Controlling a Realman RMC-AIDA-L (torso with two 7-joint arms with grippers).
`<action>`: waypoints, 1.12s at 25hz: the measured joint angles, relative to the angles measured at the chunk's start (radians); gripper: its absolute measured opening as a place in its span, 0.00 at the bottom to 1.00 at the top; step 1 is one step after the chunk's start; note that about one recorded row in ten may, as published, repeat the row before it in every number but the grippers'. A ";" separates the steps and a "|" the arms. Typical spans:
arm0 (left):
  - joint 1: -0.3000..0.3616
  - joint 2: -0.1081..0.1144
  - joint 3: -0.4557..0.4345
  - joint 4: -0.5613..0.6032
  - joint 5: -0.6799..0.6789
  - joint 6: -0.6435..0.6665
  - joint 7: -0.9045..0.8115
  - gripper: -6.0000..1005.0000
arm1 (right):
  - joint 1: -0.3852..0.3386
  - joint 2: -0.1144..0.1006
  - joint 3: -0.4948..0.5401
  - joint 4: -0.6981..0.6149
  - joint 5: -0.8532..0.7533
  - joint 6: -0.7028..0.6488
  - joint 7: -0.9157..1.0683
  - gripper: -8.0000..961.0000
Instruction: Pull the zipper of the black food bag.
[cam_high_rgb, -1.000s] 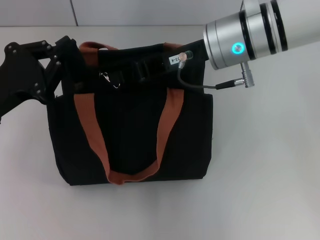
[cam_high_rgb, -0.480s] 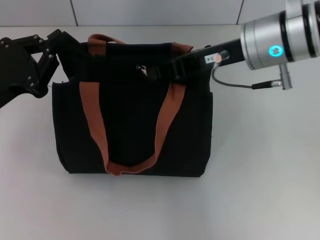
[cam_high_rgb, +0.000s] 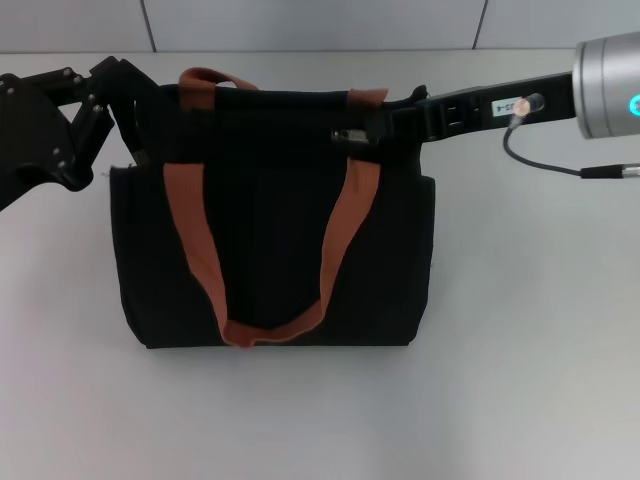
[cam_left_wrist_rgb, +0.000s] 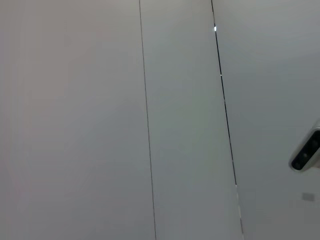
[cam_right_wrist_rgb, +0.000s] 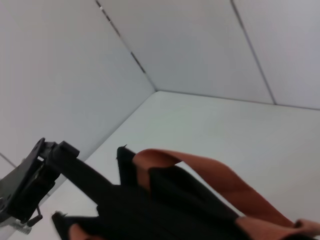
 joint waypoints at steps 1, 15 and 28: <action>0.000 0.000 0.000 0.000 0.000 -0.001 0.000 0.04 | -0.003 0.000 0.014 0.000 0.000 -0.007 -0.001 0.01; -0.005 -0.012 0.000 -0.011 -0.001 -0.018 0.008 0.04 | -0.042 -0.007 0.124 0.248 0.427 -0.102 -0.367 0.12; 0.005 -0.007 -0.009 -0.011 0.000 -0.060 -0.030 0.04 | -0.043 -0.029 0.266 0.683 0.496 -0.530 -1.118 0.45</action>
